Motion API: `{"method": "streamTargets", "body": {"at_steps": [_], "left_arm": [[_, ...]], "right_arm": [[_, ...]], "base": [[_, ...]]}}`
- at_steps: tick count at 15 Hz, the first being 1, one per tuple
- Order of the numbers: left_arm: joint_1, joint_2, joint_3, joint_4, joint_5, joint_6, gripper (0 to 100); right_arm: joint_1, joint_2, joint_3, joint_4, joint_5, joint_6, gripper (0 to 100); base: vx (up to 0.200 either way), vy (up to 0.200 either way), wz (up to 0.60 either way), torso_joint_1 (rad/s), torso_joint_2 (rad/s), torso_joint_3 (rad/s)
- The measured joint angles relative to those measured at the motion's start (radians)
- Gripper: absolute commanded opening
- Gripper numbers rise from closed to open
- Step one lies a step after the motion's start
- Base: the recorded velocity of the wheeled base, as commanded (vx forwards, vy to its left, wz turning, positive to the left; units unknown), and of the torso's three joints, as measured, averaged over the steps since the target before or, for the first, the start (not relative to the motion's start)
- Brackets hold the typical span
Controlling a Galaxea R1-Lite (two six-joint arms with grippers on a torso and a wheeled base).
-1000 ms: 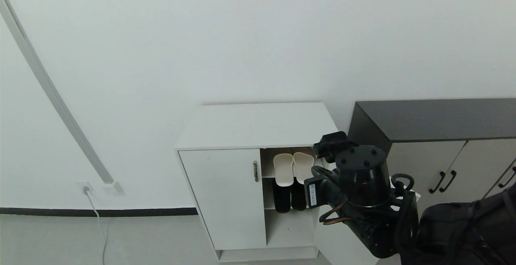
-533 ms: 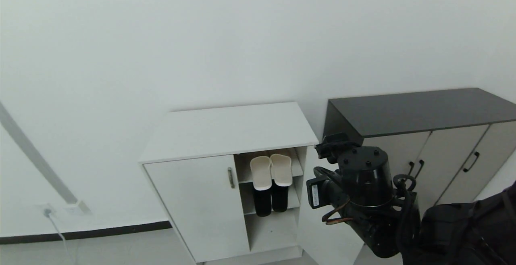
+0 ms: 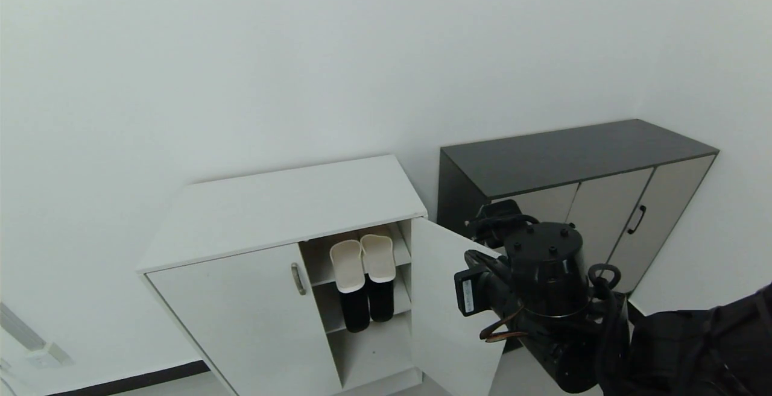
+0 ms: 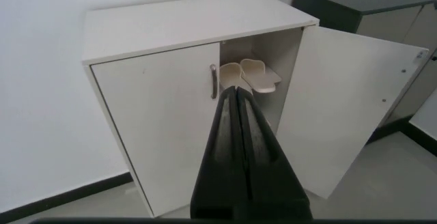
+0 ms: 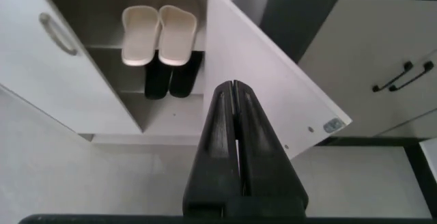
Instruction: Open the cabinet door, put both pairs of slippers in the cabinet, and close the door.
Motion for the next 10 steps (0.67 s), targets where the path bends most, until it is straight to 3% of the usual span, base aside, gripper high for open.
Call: {"method": "streamTargets", "body": {"at_steps": [5, 10], "left_arm": [[0.000, 0.000, 0.000, 0.000, -0.003, 0.003, 0], [0.000, 0.000, 0.000, 0.000, -0.004, -0.001, 0]], "right_arm": [[-0.004, 0.000, 0.005, 0.000, 0.000, 0.000, 0], [-0.004, 0.003, 0.005, 0.001, 0.001, 0.001, 0]], "base": [[0.000, 0.000, 0.00, 0.000, 0.00, 0.000], [-0.200, 0.000, 0.00, 0.003, 0.01, 0.000]]}}
